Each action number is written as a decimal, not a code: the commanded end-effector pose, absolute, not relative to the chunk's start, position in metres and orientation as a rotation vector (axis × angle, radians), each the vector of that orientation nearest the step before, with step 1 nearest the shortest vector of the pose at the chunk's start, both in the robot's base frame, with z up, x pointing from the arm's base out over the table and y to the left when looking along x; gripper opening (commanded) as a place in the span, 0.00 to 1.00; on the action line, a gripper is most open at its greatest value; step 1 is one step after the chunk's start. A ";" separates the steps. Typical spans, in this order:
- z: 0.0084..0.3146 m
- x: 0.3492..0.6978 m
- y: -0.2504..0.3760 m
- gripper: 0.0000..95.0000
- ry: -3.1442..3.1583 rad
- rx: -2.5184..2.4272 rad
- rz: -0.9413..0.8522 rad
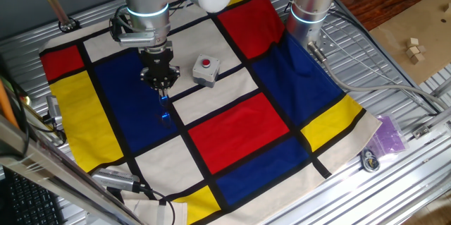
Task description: Unfold the leg of the glasses (with one hand)
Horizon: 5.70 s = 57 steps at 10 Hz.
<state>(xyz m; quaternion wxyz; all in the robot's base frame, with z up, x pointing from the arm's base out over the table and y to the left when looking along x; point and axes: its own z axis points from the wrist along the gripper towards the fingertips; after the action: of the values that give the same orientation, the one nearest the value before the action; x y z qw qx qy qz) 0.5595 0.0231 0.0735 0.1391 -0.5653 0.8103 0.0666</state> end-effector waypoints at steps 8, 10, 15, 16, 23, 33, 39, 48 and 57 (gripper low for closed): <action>0.076 0.564 0.025 0.00 2.233 -1.556 0.284; 0.076 0.564 0.025 0.00 2.228 -1.562 0.284; 0.071 0.567 0.024 0.00 2.213 -1.603 0.347; 0.071 0.567 0.023 0.00 2.209 -1.619 0.359; 0.068 0.569 0.022 0.00 2.138 -1.659 0.409; 0.068 0.570 0.021 0.00 2.104 -1.655 0.433; 0.065 0.571 0.020 0.00 2.024 -1.597 0.454; 0.065 0.571 0.020 0.00 2.008 -1.613 0.452; 0.072 0.574 0.024 0.00 2.020 -1.601 0.478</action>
<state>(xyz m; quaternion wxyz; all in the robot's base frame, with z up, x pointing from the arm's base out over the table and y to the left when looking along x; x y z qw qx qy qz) 0.5753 0.0248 0.0717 0.2547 -0.5938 0.7435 0.1723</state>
